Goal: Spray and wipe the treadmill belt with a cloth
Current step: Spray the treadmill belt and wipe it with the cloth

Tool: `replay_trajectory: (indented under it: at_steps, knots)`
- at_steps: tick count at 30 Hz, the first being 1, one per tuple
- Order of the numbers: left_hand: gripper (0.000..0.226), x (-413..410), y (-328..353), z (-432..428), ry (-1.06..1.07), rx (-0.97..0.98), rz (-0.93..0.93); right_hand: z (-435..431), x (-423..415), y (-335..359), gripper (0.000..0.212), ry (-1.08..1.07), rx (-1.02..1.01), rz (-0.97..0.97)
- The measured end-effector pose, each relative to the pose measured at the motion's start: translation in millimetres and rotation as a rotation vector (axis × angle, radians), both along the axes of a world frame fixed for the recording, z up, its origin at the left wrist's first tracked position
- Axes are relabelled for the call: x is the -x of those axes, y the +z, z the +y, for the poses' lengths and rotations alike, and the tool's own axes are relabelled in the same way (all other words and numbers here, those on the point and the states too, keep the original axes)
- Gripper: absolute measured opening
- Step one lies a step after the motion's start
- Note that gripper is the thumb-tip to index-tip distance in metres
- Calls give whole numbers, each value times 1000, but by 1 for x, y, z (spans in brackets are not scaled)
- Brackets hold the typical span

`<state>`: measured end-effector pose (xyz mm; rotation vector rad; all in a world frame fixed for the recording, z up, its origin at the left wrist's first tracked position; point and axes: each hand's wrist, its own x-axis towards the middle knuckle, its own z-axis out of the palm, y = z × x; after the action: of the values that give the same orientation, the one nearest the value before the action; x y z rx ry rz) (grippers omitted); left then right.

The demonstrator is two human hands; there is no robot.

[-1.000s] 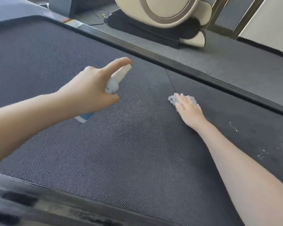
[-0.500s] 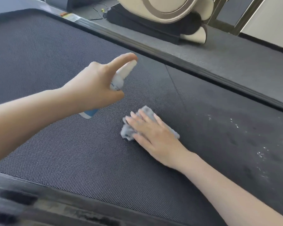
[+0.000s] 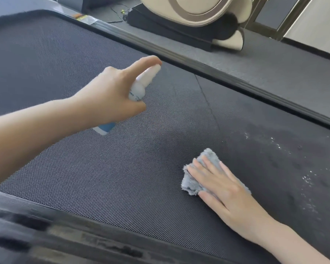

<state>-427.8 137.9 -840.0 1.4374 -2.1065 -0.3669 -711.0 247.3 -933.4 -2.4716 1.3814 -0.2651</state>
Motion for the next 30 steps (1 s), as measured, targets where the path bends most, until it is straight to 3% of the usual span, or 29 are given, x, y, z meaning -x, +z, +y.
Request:
replay_trajectory:
  at_steps: [10, 14, 17, 23, 25, 30]
  knots:
    - [78, 6, 3, 5, -16, 16, -33, -113, -94, -11, 51, -30, 114, 78]
    - [79, 5, -2, 9, -19, 14, -40, -61, -71, -4, 50, 59, 59, 0]
    - [79, 7, -8, 6, -24, 17, -33, -32, -43, -2, 53, 117, 17, 69]
    - [77, 12, -12, 8, -35, -6, -23, -118, -15, -9, 48, -305, 3, 100]
    - [77, 13, -11, 7, -36, 13, -25, -125, -22, -11, 47, -356, -2, 78]
    - [79, 10, -11, 5, -44, 32, -5, -34, -43, -2, 46, 69, -7, -89]
